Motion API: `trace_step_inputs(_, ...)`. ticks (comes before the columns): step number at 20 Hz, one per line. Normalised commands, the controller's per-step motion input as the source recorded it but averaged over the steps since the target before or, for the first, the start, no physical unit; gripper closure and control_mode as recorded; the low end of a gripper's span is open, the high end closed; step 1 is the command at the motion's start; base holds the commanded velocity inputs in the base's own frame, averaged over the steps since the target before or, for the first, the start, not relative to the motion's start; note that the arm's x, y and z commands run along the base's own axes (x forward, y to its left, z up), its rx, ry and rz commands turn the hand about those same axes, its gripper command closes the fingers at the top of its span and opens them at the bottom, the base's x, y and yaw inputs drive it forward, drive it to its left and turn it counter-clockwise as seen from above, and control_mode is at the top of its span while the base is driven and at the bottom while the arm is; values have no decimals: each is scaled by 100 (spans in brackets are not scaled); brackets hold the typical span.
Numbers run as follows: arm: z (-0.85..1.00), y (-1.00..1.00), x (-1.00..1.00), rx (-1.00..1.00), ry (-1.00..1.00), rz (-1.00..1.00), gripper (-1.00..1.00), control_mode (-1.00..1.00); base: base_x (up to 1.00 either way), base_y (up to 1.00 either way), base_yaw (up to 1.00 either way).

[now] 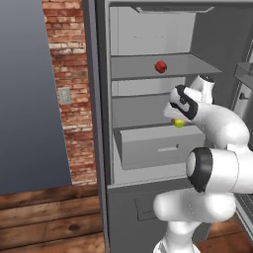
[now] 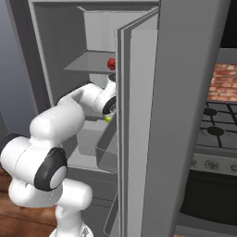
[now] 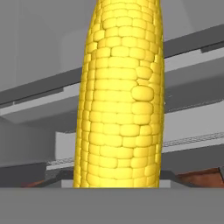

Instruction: Place the cold items (bell pepper and corn) from the fridge in one tupperware on the dining counter. Place the warm items (kebab skewer and hot dog) in the stove area in another tupperware.

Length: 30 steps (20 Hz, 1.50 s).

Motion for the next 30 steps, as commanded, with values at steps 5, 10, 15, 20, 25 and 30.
trace_step_inputs(5,49,24,-59,0,0,-19,100,-100,0,0,0)
trace_step_inputs(10,40,31,-57,0,0,-38,100,-100,0,0,0)
trace_step_inputs(15,32,31,-46,0,7,-27,100,-100,0,0,0)
trace_step_inputs(20,30,17,-43,0,10,-5,100,-100,0,0,0)
trace_step_inputs(25,7,10,-28,0,4,0,100,100,-22,14,0)
trace_step_inputs(30,0,0,0,0,0,0,100,100,-35,75,0)
